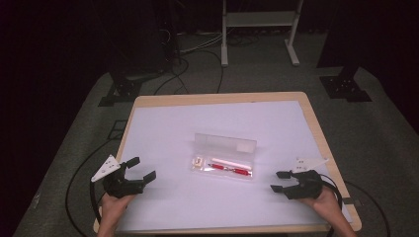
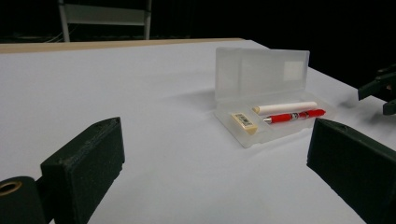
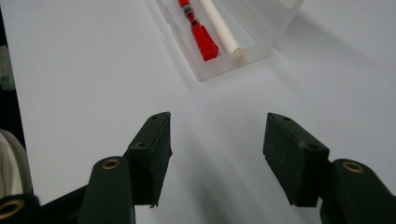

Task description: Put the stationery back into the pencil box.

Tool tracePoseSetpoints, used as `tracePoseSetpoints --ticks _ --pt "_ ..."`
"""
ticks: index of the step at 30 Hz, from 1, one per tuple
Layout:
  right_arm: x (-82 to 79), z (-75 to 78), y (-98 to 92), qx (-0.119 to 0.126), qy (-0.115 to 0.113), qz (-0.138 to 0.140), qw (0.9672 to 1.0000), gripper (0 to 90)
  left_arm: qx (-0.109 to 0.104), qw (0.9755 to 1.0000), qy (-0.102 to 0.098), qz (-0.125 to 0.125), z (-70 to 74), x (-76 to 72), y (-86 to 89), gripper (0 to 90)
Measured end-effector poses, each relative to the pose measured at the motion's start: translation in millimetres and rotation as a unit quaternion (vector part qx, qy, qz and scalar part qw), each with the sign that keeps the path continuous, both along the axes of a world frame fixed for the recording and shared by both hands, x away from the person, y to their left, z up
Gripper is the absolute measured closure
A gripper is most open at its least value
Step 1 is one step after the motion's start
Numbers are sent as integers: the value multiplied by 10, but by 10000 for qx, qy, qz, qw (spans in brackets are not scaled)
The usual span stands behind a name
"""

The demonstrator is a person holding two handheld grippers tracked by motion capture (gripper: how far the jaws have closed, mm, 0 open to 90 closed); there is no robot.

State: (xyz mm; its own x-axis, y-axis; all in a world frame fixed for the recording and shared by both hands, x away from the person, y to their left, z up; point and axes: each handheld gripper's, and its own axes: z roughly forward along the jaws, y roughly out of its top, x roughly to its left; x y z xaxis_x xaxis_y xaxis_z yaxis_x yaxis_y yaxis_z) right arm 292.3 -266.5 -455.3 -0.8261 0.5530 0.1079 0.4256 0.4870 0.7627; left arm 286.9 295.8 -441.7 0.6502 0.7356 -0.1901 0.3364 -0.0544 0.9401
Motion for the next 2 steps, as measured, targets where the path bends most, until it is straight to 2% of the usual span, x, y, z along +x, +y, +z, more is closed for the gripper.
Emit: tracePoseSetpoints --ticks 2 --pt "-86 -50 -49 122 -128 -172 9997 392 36 10000 0 -11 -2 10 -10 35"
